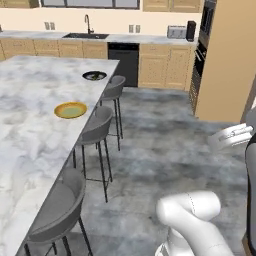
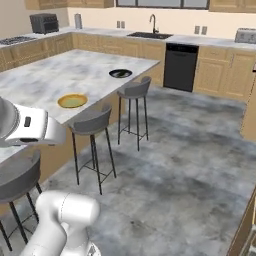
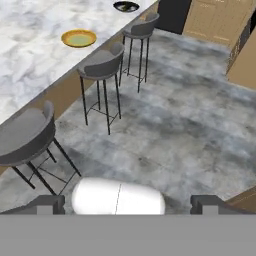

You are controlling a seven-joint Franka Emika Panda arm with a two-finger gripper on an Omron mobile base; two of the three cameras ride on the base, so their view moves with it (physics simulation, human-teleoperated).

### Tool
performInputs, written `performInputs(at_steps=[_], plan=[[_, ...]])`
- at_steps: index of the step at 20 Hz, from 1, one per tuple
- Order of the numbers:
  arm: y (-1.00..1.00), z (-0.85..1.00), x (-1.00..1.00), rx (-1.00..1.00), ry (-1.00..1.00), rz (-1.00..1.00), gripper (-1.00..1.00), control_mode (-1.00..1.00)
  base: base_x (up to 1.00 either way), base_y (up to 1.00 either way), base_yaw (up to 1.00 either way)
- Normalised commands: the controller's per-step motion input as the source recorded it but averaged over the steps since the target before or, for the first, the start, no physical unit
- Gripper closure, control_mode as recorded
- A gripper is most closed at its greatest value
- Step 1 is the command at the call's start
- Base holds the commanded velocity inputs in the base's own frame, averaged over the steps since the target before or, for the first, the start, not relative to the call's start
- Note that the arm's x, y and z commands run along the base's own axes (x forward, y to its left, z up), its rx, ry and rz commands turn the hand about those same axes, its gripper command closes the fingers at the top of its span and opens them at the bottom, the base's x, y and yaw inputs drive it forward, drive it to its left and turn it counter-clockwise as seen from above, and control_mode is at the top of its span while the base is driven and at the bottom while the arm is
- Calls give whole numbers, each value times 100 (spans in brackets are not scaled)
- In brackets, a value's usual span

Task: Transport the fish and cucumber to the fridge. Place the fish on the rack containing meat and place the cucumber on the rack containing the vegetable, ensuring meats and vegetables are on different racks.

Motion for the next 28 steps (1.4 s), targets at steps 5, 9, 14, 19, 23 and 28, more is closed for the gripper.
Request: performInputs(at_steps=[5,9,14,19,23,28], plan=[[0,0,0,0,0,0,-100,100,100,-42,14],[0,0,0,0,0,0,-100,100,100,-34,10],[0,0,0,0,0,0,-100,100,100,-43,15],[0,0,0,0,0,0,-100,100,100,-38,18],[0,0,0,0,0,0,-100,100,100,-31,20],[0,0,0,0,0,0,-100,100,100,-18,24]])
